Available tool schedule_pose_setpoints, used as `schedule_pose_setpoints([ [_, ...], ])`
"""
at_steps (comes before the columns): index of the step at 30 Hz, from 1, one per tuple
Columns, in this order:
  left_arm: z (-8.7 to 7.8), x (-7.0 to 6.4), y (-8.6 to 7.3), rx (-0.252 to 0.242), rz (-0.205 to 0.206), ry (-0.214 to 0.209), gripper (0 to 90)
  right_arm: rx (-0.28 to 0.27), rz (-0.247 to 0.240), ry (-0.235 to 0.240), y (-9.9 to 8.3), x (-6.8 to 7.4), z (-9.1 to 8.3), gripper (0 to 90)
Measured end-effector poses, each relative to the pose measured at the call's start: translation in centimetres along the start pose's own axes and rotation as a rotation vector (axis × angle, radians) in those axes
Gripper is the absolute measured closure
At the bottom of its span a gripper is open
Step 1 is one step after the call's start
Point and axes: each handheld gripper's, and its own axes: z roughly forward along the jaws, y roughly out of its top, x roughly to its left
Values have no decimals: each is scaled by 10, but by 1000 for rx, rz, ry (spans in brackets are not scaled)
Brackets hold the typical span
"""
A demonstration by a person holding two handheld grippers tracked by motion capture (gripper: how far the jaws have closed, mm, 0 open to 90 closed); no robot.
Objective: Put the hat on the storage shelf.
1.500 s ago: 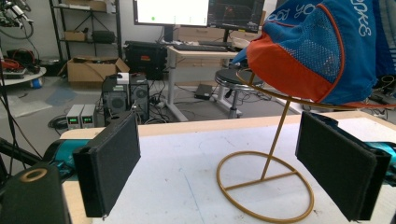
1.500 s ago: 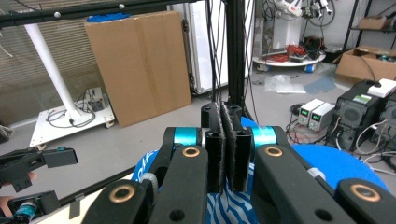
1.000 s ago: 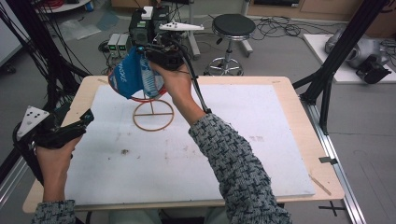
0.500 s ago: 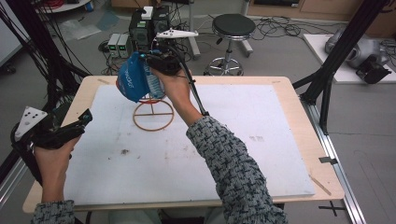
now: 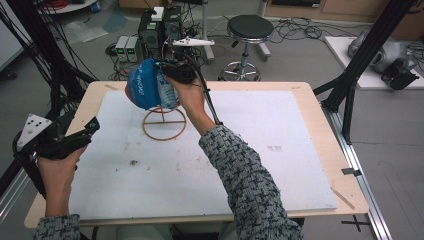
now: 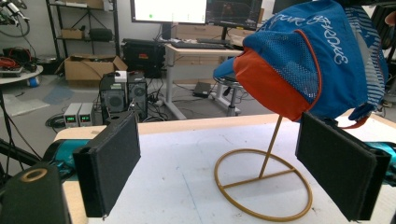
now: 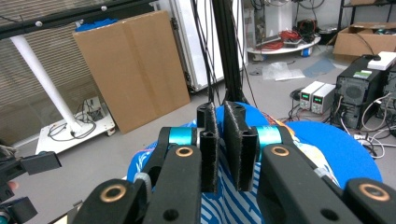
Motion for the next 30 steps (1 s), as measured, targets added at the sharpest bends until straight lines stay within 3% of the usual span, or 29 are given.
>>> schedule_pose_setpoints([
  [12,1,-1,0,2,3,-4,141,-10,-5,-3,-2,0,1,720],
  [19,0,0,0,2,2,-2,141,-45,-13,1,0,1,-3,650],
  [30,0,-1,0,0,3,-3,141,-69,-29,-52,8,-8,-24,478],
])
